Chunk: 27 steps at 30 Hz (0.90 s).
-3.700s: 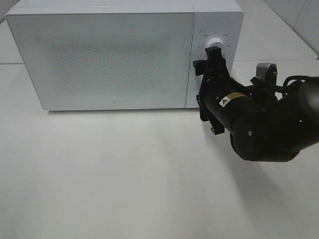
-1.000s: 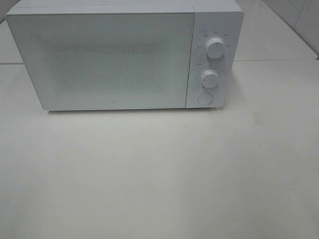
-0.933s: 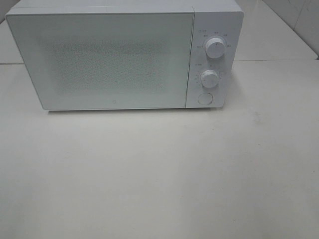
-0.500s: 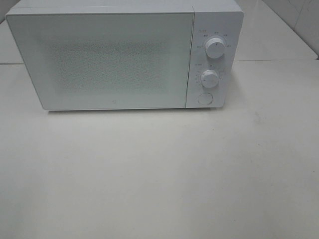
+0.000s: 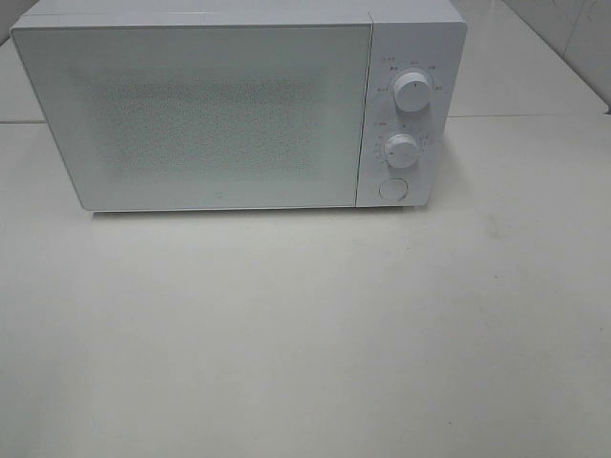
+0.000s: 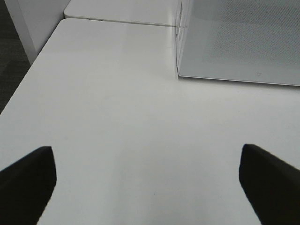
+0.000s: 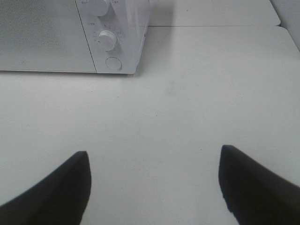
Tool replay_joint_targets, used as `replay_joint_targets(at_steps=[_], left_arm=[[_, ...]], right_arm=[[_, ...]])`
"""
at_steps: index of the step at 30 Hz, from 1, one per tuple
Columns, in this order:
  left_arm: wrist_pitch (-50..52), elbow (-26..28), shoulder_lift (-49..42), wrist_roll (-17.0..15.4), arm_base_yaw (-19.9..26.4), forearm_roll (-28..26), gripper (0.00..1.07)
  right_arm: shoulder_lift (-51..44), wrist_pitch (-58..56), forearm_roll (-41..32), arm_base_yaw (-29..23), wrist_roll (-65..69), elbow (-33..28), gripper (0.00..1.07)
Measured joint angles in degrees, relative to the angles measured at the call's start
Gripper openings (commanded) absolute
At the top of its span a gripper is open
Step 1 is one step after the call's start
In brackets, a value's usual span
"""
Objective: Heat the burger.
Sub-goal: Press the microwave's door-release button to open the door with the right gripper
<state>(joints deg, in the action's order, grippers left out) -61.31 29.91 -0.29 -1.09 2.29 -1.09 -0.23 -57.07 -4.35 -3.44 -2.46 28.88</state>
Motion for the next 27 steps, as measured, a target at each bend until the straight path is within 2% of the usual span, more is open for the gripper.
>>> replay_joint_targets(at_steps=[10, 20, 27], left_arm=[[0.0, 0.0, 0.0, 0.0, 0.0, 0.0, 0.98], [0.0, 0.0, 0.0, 0.0, 0.0, 0.0, 0.98], [0.0, 0.0, 0.0, 0.0, 0.0, 0.0, 0.98]], right_arm=[[2.1, 2.1, -0.1, 0.0, 0.4, 0.7, 0.74], [12.6, 18.1, -0.2, 0.0, 0.4, 0.1, 0.74], [23.4, 29.1, 0.0, 0.0, 0.4, -0.5, 0.74]])
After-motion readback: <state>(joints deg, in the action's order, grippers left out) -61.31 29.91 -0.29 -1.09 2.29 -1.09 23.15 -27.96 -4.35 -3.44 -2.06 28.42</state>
